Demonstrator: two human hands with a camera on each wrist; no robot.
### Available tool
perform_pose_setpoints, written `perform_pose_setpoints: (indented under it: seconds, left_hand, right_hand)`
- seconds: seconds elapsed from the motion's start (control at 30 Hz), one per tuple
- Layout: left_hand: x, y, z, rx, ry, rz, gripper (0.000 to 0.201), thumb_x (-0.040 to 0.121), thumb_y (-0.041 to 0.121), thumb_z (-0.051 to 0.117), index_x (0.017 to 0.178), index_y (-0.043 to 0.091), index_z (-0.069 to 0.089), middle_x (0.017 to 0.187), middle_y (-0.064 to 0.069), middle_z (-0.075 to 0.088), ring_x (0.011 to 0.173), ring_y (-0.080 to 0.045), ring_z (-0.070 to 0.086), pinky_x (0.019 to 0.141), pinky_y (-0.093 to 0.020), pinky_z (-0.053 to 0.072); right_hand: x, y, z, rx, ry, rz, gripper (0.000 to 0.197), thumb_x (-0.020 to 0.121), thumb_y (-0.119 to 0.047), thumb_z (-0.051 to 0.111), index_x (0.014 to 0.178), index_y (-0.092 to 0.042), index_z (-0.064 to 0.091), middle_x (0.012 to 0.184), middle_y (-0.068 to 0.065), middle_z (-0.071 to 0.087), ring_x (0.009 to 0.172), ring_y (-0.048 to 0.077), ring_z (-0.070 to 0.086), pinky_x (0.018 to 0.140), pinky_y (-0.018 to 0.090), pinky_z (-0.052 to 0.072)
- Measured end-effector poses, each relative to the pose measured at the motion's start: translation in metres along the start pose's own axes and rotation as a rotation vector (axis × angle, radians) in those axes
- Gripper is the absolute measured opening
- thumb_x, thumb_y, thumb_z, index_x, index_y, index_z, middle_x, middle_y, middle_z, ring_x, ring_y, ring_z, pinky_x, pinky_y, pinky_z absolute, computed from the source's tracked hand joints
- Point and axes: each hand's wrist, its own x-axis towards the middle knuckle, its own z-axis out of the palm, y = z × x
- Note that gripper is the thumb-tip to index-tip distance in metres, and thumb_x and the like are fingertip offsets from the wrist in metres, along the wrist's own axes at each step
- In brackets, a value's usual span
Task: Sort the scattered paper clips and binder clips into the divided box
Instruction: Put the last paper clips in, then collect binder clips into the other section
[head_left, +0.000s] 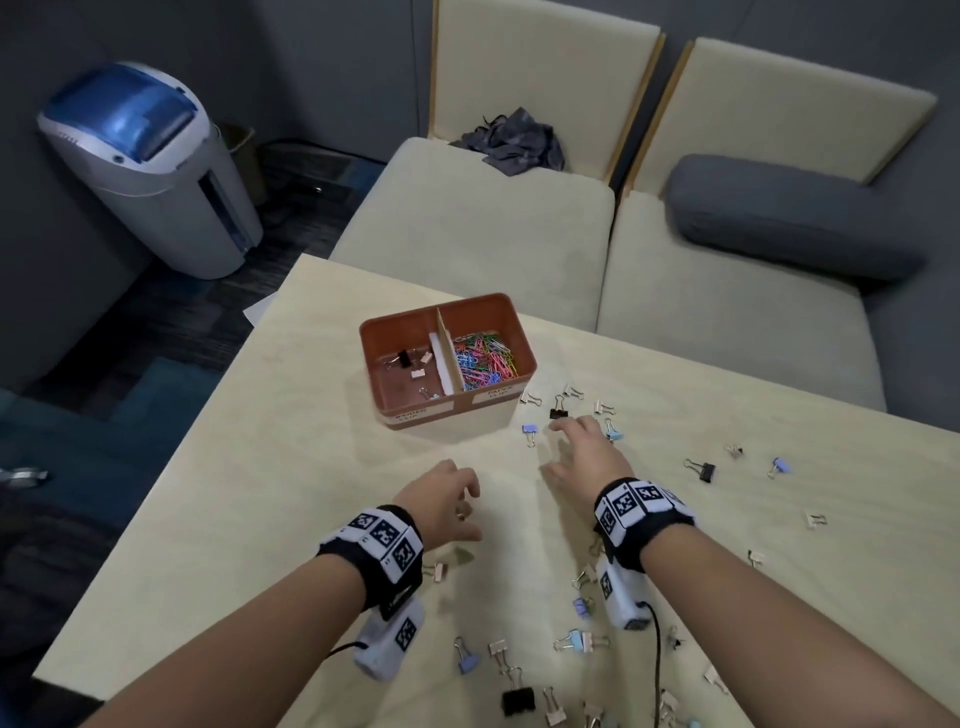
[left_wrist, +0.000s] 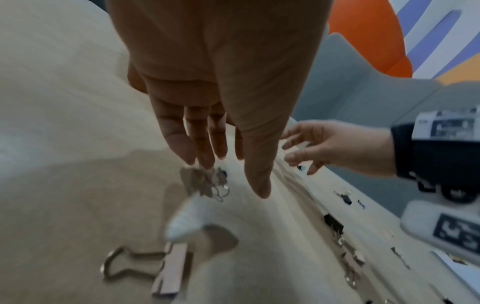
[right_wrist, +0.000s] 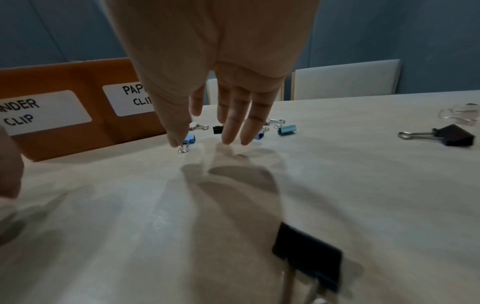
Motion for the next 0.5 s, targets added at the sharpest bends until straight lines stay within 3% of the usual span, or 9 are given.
perform_pose_setpoints:
  seconds: [0.07,0.17,0.37,0.5]
  left_hand:
    - [0.004,0.000,0.008,0.031,-0.032,-0.015,0.041,0.072,0.029,0.078,0.105,0.019,0.057,0.099,0.006,0.041,0.079,-0.010,0.052,0.079,-0.027,0.050]
    - [0.009,-0.002,0.010,0.092,-0.071,-0.037,0.028,0.074,0.017,0.071,0.099,0.017,0.060,0.095,0.005,0.043,0.084,-0.018,0.052,0.076,-0.028,0.047]
    - [0.013,-0.015,0.006,0.089,-0.030,-0.022,0.019,0.078,0.027,0.067,0.094,0.017,0.062,0.091,0.004,0.048,0.083,-0.018,0.050,0.073,-0.026,0.041]
    - [0.004,-0.025,-0.003,-0.004,0.058,0.035,0.019,0.076,0.025,0.075,0.088,0.013,0.065,0.085,0.004,0.052,0.079,-0.017,0.056,0.066,-0.013,0.038]
  right_hand:
    - [0.009,-0.003,0.001,-0.004,-0.028,-0.054,0.053,0.084,-0.024,0.062,0.133,-0.026,0.044,0.138,-0.002,0.040,0.119,0.022,0.051,0.097,0.039,0.046]
    - [0.023,-0.012,0.007,-0.011,-0.045,-0.097,0.051,0.085,-0.020,0.060,0.134,-0.023,0.046,0.138,-0.002,0.043,0.120,0.021,0.051,0.098,0.037,0.045]
    - [0.043,-0.022,0.021,-0.003,-0.027,-0.065,0.033,0.086,-0.016,0.060,0.119,-0.014,0.060,0.123,0.007,0.048,0.105,0.027,0.057,0.090,0.036,0.049]
    - [0.044,-0.020,0.028,0.021,-0.048,-0.054,0.018,0.085,-0.011,0.063,0.102,-0.006,0.065,0.111,0.014,0.054,0.097,0.031,0.059,0.087,0.034,0.048]
